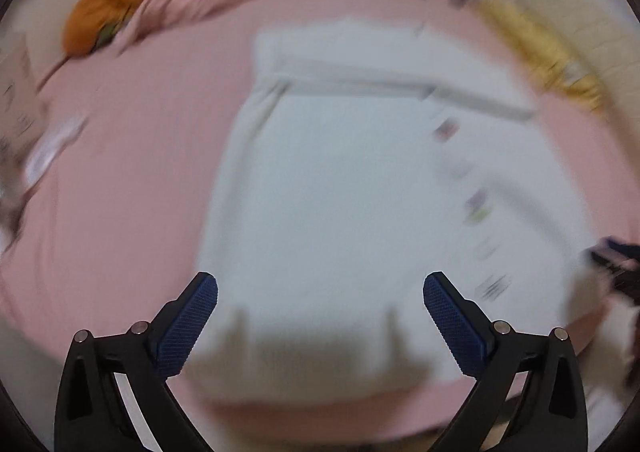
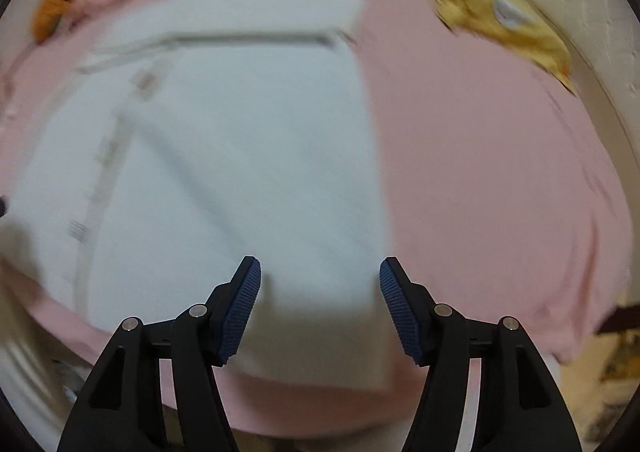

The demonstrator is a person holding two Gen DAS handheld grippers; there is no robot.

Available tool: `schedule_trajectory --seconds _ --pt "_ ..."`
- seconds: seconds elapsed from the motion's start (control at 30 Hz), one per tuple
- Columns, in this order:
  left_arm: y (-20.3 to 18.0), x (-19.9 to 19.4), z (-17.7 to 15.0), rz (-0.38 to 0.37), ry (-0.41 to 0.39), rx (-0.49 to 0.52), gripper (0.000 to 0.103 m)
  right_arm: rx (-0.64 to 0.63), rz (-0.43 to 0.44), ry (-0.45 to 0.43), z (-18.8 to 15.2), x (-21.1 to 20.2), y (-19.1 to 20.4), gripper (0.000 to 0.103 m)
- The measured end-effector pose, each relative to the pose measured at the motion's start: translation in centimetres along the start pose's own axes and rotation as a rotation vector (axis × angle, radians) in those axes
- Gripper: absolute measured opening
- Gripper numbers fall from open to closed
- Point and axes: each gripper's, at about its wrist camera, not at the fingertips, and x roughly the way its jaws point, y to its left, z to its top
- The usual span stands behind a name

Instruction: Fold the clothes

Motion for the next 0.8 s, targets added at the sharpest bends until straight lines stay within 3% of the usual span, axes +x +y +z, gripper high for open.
schedule_trajectory --seconds 0.07,0.17,0.2,0.23,0.27,0.37,0.47,0.6,0.73,0.8 --pt "-1.1 1.8 0.8 0.001 -0.010 -0.017 0.103 -0.034 0.032 -0.041 0.3 1.0 2.5 0.063" --pt "-1.0 4.7 -0.2 0.018 -0.070 -0.033 0.103 -0.005 -0.012 0.004 -0.8 4.3 2.4 0.063" --pt "-0.3 5.9 -1.2 0.022 -0.054 -0.044 0.103 0.002 -0.017 0.025 -1.3 5.4 2.6 0.064" --pt "-0.8 7.4 -1.8 0.028 -0.008 -0.061 0.103 0.019 -0.020 -0.009 -2.5 5.0 3.0 0.069" --pt "-0.9 8.8 -2.4 0.030 0.076 -0.082 0.103 0.026 -0.028 -0.018 -2.6 4.9 2.9 0.073" --pt "-0.7 8.6 -1.6 0.019 0.055 -0.105 0.103 0.029 -0.030 -0.027 -1.8 3.8 2.7 0.073" --pt "0.1 9.1 -1.5 0.000 0.049 -0.145 0.103 -0.038 -0.002 -0.152 1.9 2.1 4.5 0.073" --pt "-0.8 9.6 -1.7 0.040 0.055 -0.091 0.103 -0.240 0.094 -0.281 9.7 1.4 10.0 0.073" --pt "-0.3 9.4 -1.9 0.009 0.059 -0.113 0.103 -0.465 0.152 -0.354 16.3 3.2 17.7 0.073" --pt "0.4 9.0 -2.0 -0.028 0.050 -0.154 0.103 -0.528 0.168 -0.334 19.3 5.4 20.7 0.073"
